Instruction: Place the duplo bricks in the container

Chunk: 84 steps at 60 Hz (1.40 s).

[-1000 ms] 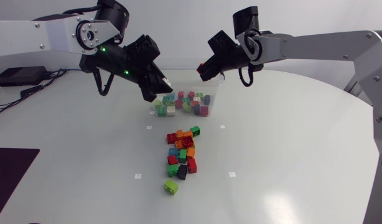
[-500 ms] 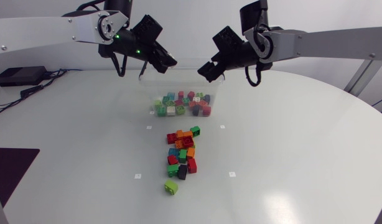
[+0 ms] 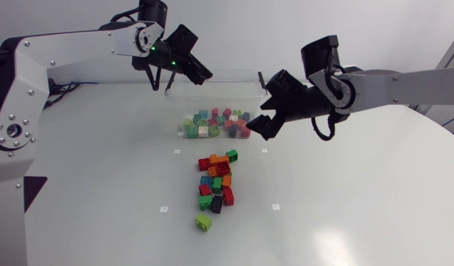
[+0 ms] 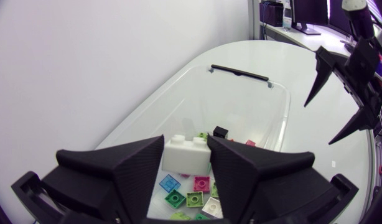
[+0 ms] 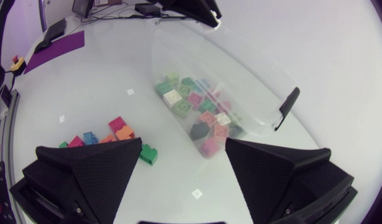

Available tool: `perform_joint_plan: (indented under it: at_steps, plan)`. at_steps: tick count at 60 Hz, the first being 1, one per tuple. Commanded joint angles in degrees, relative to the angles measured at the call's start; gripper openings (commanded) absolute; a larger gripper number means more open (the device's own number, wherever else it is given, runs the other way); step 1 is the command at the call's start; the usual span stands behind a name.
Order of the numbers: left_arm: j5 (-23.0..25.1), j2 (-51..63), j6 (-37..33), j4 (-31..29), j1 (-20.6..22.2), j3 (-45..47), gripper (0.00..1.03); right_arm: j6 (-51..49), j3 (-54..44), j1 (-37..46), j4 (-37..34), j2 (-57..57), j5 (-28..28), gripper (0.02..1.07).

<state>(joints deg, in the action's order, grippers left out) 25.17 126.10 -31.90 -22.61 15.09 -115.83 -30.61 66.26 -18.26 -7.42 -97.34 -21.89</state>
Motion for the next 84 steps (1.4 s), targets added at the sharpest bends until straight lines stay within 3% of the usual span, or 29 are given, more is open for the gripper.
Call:
perform_joint_plan:
  at_steps: [1, 9, 31, 54, 84]
  plan:
    - [-0.38, 1.87, 1.05, -0.77, -0.50, -2.65, 0.86, -3.14, -3.59, -0.37, 0.13, 1.36, -1.05, 0.99]
    - [-0.91, 1.69, 0.87, -1.30, -0.41, -2.73, 0.97, -5.86, -4.74, -1.25, -1.10, 0.22, -1.84, 0.99]
    - [-0.91, -5.08, -0.71, -4.64, -1.64, 0.69, 0.98, -18.70, 1.68, -3.80, -8.49, -10.50, -2.90, 0.99]
    - [0.32, -23.27, -10.11, -7.54, -1.73, 19.06, 0.98, -26.34, 10.12, -3.97, -13.41, -18.59, -2.90, 0.99]
    - [1.11, -41.38, -29.45, -20.46, -0.15, 41.91, 0.98, -32.14, 22.42, -6.44, -23.25, -27.38, -3.69, 0.99]
